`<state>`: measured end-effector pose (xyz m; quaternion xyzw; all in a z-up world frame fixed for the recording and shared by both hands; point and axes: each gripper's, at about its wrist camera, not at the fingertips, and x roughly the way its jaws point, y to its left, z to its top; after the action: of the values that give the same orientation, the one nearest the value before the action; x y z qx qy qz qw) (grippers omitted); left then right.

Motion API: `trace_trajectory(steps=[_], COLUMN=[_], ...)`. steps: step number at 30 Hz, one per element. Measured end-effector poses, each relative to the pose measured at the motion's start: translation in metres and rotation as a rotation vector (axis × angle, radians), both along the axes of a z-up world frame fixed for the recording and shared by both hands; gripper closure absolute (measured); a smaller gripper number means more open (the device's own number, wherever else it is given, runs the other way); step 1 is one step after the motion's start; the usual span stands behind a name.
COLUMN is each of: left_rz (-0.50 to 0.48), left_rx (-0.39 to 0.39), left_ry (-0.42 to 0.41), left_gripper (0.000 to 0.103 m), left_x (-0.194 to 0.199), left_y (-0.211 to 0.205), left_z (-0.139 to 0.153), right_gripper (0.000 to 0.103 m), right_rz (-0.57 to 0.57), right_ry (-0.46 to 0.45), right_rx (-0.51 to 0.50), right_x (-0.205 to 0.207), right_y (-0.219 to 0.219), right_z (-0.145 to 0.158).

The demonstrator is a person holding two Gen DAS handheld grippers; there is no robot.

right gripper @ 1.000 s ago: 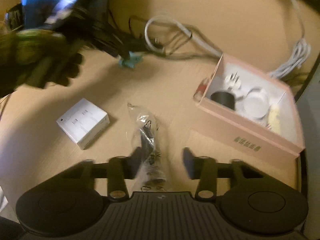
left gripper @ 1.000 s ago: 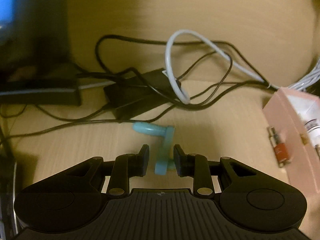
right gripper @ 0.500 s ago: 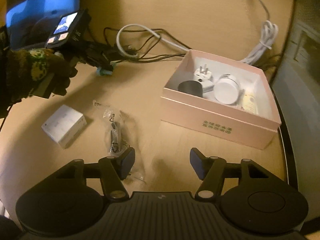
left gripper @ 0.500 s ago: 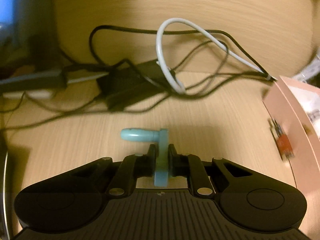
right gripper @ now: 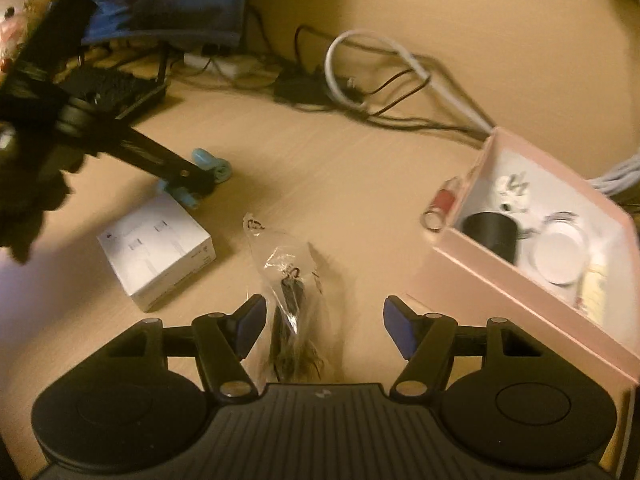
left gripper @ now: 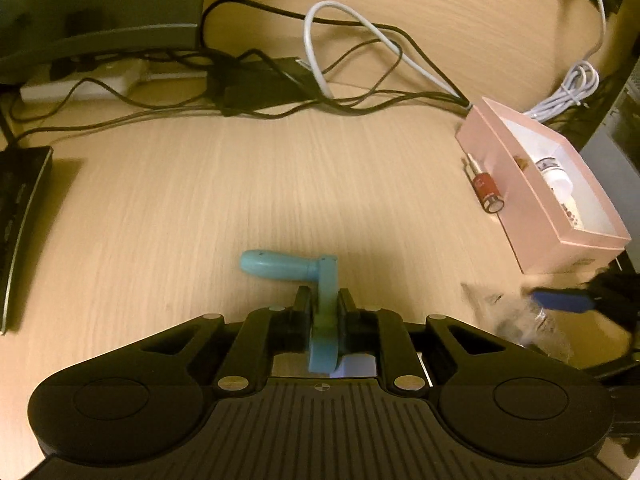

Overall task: Organize rigid objects
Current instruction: 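Carry the teal piece with the left gripper while the right carries the earphone bag toward the box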

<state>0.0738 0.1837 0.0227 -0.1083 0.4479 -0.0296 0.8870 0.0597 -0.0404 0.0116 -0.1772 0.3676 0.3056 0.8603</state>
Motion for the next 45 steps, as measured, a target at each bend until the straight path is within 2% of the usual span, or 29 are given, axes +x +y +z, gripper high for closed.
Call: trace_trajectory(steps=[2, 5, 6, 13, 20, 24, 27, 28, 30, 37, 40, 42, 43, 45], left_rz=[-0.002, -0.001, -0.007, -0.100, -0.096, -0.165, -0.219, -0.237, -0.272, -0.340, -0.269, -0.167, -0.104, 0.012], left_rx=[-0.019, -0.045, -0.045, 0.045, 0.036, 0.044, 0.024, 0.018, 0.000, -0.083, -0.055, -0.033, -0.029, -0.048], left_ry=[0.005, 0.001, 0.000, -0.036, -0.059, -0.145, -0.206, -0.220, -0.245, -0.266, -0.226, -0.142, -0.127, -0.155], left_gripper=[0.085, 0.084, 0.084, 0.085, 0.089, 0.089, 0.089, 0.094, 0.095, 0.094, 0.093, 0.093, 0.091, 0.089], left_x=[0.003, 0.007, 0.007, 0.007, 0.015, 0.008, -0.002, -0.006, -0.015, -0.045, -0.049, -0.047, -0.048, -0.055], left_y=[0.003, 0.007, 0.006, -0.012, -0.019, -0.034, -0.047, -0.053, -0.065, -0.093, -0.087, -0.072, -0.061, -0.032], left_z=[-0.001, -0.002, -0.001, -0.002, -0.001, 0.019, 0.039, 0.044, 0.053, 0.062, 0.053, 0.046, 0.043, 0.044], right_gripper=[0.047, 0.084, 0.085, 0.086, 0.086, 0.086, 0.086, 0.086, 0.086, 0.086, 0.086, 0.086, 0.086, 0.086], right_rz=[-0.004, 0.016, 0.014, -0.038, -0.155, -0.234, -0.289, -0.306, -0.332, -0.350, -0.362, -0.372, -0.376, -0.379], right_ry=[0.015, 0.053, 0.054, 0.056, 0.008, -0.026, -0.033, -0.027, -0.014, -0.003, -0.012, -0.003, 0.002, 0.004], right_rx=[0.020, 0.031, 0.024, 0.057, 0.058, 0.060, 0.056, 0.056, 0.055, 0.059, 0.055, 0.060, 0.060, 0.053], right_x=[0.006, 0.009, 0.006, -0.018, -0.056, -0.075, -0.081, -0.083, -0.084, -0.087, -0.087, -0.085, -0.085, -0.084], right_y=[0.005, 0.011, 0.014, -0.010, -0.061, -0.090, -0.109, -0.114, -0.122, -0.130, -0.132, -0.133, -0.133, -0.131], right_z=[-0.004, -0.002, -0.001, 0.016, 0.036, 0.046, 0.047, 0.046, 0.043, 0.041, 0.041, 0.040, 0.038, 0.035])
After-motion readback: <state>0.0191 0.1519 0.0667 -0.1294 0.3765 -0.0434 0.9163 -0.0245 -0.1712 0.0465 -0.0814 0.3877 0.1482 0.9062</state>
